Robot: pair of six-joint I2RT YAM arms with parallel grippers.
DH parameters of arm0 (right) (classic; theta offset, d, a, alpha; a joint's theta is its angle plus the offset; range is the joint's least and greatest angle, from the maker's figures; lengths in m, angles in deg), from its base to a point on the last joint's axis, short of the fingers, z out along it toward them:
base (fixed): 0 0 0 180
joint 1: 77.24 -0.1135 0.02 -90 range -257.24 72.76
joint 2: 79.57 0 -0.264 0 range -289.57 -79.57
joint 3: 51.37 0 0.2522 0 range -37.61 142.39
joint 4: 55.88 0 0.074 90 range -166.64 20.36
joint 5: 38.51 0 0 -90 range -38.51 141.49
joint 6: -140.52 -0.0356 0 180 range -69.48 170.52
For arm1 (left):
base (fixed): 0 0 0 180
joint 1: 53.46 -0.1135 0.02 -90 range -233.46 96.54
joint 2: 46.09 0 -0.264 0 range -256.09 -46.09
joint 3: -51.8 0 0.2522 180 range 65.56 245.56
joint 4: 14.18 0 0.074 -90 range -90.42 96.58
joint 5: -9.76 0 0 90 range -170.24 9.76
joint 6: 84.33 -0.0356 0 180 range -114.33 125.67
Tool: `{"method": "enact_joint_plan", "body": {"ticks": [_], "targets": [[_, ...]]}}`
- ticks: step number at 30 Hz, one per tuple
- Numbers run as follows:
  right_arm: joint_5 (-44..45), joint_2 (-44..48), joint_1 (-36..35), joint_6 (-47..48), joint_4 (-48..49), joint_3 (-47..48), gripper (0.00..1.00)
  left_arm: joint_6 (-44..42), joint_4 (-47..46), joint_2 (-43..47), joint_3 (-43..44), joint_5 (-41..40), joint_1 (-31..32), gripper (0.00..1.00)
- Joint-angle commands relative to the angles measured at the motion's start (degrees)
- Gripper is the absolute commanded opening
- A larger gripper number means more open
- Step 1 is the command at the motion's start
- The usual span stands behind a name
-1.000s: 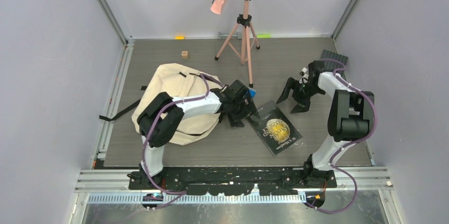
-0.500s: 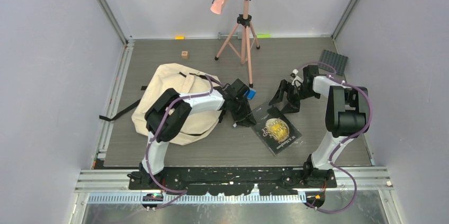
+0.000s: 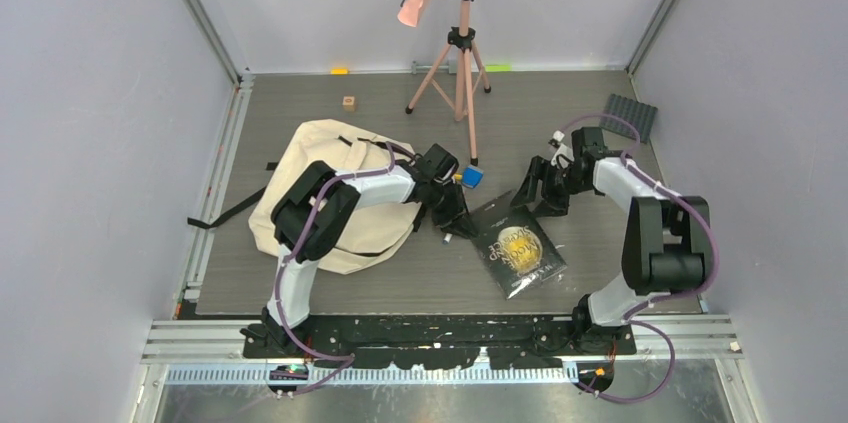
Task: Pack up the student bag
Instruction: Pick up the book from the center of the board.
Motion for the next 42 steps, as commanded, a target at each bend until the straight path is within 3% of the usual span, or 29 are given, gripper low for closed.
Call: {"method": "enact_joint_plan", "body": {"ticks": [1,9,22,32,34,37,40,42], "targets": [[-15.0,10.2,-4.8,-9.9,-6.7,0.0,0.63,-3.1,-12.2,-4.7,-1.8,-4.4,0.5,0.09],[-14.7,14.0,-7.3,-11.5,-9.4,0.6,0.59,-4.2,-12.9,-4.2,-2.8,-4.9,0.0,0.10],[-3.2,18.7,-15.9,-9.1,-16.3,3.0,0.52,-4.7,-11.8,-2.1,-4.3,-6.5,-0.7,0.10],[6.2,16.4,-20.1,-7.6,-18.9,3.7,0.44,-5.0,-10.7,-1.1,-4.5,-7.3,-0.7,0.10],[8.3,16.4,-20.8,-7.9,-18.6,3.7,0.40,-5.0,-10.6,-0.8,-4.5,-7.4,-0.7,0.10],[13.6,16.2,-21.6,-9.4,-19.7,5.4,0.24,-5.1,-10.5,0.4,-4.6,-7.9,-0.7,0.10],[18.9,16.2,-22.1,-11.3,-20.7,7.5,0.17,-5.7,-10.0,1.9,-4.4,-9.3,-0.8,0.11],[21.0,16.0,-22.2,-12.2,-21.3,8.5,0.08,-6.2,-9.8,3.0,-3.9,-9.6,-0.9,0.12]]}}
